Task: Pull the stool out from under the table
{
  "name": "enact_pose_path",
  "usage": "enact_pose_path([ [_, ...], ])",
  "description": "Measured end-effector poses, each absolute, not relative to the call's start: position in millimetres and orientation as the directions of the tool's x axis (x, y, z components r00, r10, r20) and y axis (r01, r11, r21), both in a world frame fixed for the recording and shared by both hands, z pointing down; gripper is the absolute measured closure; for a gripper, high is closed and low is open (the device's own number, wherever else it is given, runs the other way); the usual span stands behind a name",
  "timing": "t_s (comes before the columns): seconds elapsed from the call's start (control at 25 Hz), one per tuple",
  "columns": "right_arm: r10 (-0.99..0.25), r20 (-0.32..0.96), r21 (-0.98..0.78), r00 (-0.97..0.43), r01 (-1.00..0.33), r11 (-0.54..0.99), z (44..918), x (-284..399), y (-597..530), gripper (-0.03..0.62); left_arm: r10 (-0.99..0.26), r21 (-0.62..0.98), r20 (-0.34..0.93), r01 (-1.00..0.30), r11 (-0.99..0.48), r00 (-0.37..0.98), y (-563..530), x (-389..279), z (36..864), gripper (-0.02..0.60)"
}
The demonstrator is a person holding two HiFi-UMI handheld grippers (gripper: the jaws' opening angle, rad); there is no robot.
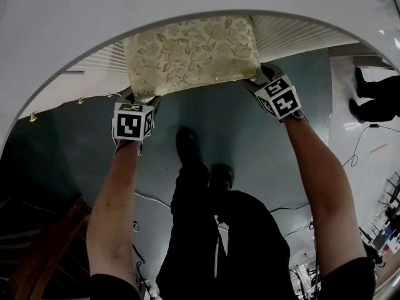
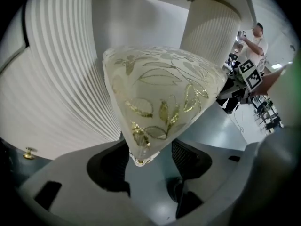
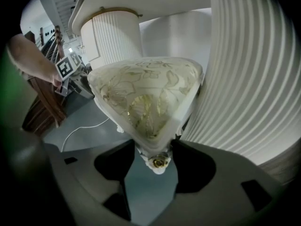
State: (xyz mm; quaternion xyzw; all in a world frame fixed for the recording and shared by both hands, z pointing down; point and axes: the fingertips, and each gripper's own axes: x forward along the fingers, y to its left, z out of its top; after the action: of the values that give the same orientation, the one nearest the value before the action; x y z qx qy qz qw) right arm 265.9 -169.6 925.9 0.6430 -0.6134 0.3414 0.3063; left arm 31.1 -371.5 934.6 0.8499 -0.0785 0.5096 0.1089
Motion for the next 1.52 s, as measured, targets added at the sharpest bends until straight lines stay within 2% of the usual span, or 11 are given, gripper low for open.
enact_pose_path([
  [0.12,-0.583,0.812,-0.019,0.028,-0.997,-0.074,918,283,-167,0.341,0.007,0.113,0.885,-0.2,-0.973,0.465,-358,31,927,0.36],
  [0.24,-0.579,0.815,-0.034,0.022,-0.996,-0.086,909,293,-159,0.342,0.016,0.119,0.879,-0.187,-0.975,0.477,-340,31,921,0.37],
  [0.6,-0.545,0.839,-0.085,-0.017,-0.991,-0.101,913,175,-91,0.345,0.007,0.102,0.887,-0.182,-0.978,0.462,-285,-78,930,0.368],
  [0.84,-0.56,0.825,-0.178,-0.071,-0.974,-0.138,917,167,-88,0.345,0.025,0.101,0.928,-0.186,-0.977,0.371,-291,-78,929,0.364],
  [1.2,-0.498,0.852,-0.269,-0.161,-0.951,-0.152,918,164,-89,0.339,0.085,0.146,0.952,-0.192,-0.97,0.293,-294,-78,930,0.359],
  [1.52,-0.49,0.853,-0.305,-0.18,-0.933,-0.188,916,160,-88,0.338,0.094,0.151,0.956,-0.193,-0.97,0.278,-300,-76,929,0.357],
])
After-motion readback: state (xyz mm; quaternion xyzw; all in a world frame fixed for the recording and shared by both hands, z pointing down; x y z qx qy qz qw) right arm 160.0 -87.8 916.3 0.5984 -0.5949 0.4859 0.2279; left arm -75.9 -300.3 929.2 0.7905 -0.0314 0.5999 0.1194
